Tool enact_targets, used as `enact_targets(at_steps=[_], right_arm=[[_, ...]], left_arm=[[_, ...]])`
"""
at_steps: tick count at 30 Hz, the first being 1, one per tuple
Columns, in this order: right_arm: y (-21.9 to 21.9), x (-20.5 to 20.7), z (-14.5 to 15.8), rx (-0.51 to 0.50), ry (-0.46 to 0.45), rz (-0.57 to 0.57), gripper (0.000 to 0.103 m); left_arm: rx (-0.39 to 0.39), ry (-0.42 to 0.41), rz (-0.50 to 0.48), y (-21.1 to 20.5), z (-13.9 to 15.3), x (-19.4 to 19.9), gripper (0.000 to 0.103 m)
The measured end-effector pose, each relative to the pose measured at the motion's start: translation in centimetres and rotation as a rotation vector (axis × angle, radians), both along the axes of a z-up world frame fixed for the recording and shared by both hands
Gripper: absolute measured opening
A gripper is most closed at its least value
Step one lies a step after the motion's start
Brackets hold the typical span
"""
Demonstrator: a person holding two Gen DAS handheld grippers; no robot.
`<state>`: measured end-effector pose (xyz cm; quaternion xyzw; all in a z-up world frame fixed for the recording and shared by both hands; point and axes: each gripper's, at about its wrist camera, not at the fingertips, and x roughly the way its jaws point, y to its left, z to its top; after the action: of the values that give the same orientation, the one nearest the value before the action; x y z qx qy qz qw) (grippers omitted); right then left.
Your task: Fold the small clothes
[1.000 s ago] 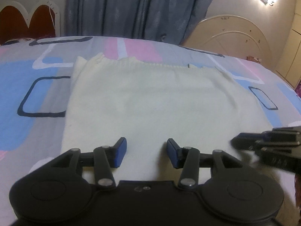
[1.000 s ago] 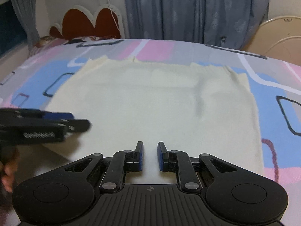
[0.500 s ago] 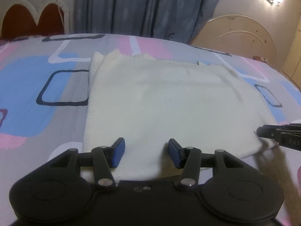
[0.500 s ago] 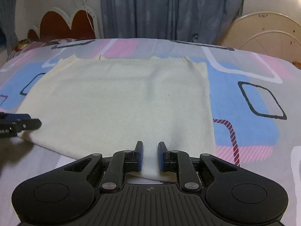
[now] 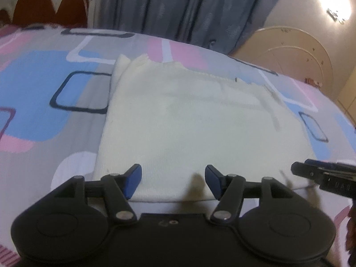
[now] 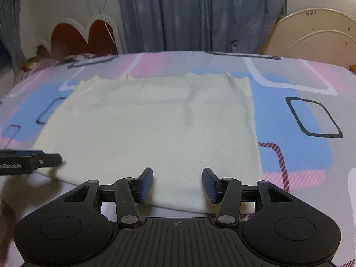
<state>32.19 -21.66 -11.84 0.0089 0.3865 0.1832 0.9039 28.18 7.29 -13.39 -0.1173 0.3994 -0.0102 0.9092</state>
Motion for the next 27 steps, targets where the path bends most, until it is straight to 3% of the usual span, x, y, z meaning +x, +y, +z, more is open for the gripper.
enact_targets(at_steps=[8, 13, 21, 27], right_arm=[[1.7, -0.2, 1.2, 0.032, -0.012, 0.052, 0.049], [2.4, 0.0, 1.3, 0.053, -0.011, 0.079, 0.049], [3.6, 1.4, 0.2, 0.065, 0.014, 0.102, 0.049], [5.0, 3.2, -0.3, 0.079, 0.008, 0.115, 0.049]], left_arm=[[-0.145, 0.052, 0.069, 1.1, -0.1, -1.2, 0.065], [-0.298, 0.11, 0.145, 2.2, -1.4, -2.3, 0.064], [-0.483, 0.031, 0.27, 3.7, -3.1, -1.8, 0.064], [-0.579, -0.064, 0.327, 4.8, -4.6, 0.2, 0.055]])
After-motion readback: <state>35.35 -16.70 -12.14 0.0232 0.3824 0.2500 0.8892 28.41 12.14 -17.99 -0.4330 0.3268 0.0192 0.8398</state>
